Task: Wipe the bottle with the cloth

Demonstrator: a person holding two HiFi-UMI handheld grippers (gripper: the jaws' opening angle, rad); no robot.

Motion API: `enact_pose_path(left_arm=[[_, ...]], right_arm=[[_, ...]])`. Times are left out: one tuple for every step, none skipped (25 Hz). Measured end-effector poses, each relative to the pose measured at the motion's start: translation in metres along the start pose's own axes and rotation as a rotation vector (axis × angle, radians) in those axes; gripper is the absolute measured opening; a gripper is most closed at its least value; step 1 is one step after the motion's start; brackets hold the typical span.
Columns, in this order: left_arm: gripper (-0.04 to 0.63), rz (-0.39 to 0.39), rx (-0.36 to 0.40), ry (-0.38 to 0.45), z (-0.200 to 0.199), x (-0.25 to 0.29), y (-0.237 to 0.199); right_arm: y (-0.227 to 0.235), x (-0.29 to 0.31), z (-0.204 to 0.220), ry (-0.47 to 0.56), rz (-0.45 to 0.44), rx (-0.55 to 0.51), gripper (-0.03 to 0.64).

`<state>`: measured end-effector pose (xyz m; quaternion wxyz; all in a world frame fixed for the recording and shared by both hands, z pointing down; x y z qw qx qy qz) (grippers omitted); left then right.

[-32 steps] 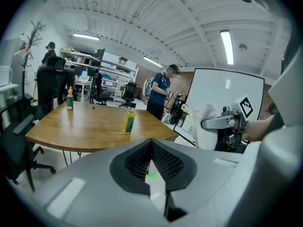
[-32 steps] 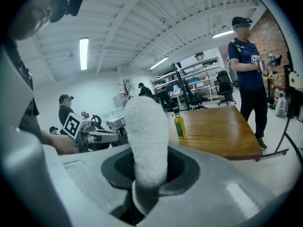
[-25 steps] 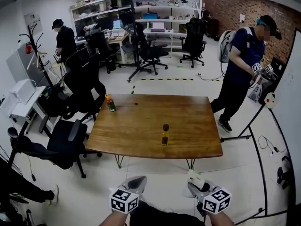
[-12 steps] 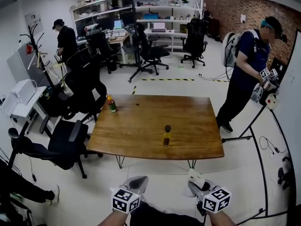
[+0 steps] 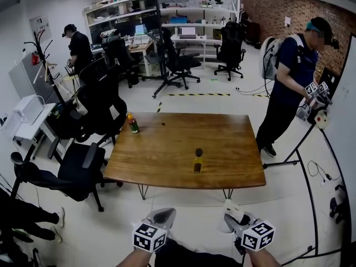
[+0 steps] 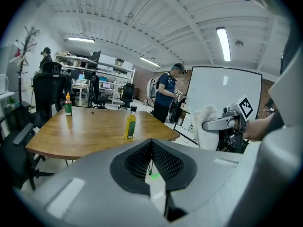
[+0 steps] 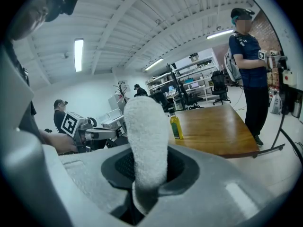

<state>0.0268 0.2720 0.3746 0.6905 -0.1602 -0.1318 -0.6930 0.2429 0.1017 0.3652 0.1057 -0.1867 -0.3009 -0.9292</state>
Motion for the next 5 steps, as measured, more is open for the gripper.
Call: enact_pose_path(left_arm=[[0.017,0.000,-0.001,0.000,0.0003,0.0002,0.0001],[0.017,0.000,-0.001,0.000,0.0007,0.0005,0.0001],[0.017,0.000,-0.001,-0.001,0.0011,0.0009,-0.0001],[0.017,0.000,-0.001,0.000,0.0014,0.0014,-0.0004],[0.017,0.000,0.000,0.000,0.0016,0.0019,-0.0007]], right_arm=[[0.0005,-0.0005,0.0002,0.000,0.001,0.000,0.071],[0.0011,-0.0007,0.0003,0.001,0.001,0.000,0.071],[0.0016,-0.0008,0.0002,0.002,0.002,0.000,0.071],[0.0021,-0.0008,-0.0001,0.003,0.003,0.000,0.071],[0.0026,-0.0008,-0.0003,0.004,0.004,-0.001,0.071]])
Point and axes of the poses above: the fingertips, and each gripper's own axes: x forward along the fingers, y to its right, z out of its underside, the point moved 7 cm from there along -x, backward along the fingers, and after that the axes turned 14 degrees about x, right-handed, at the moved point
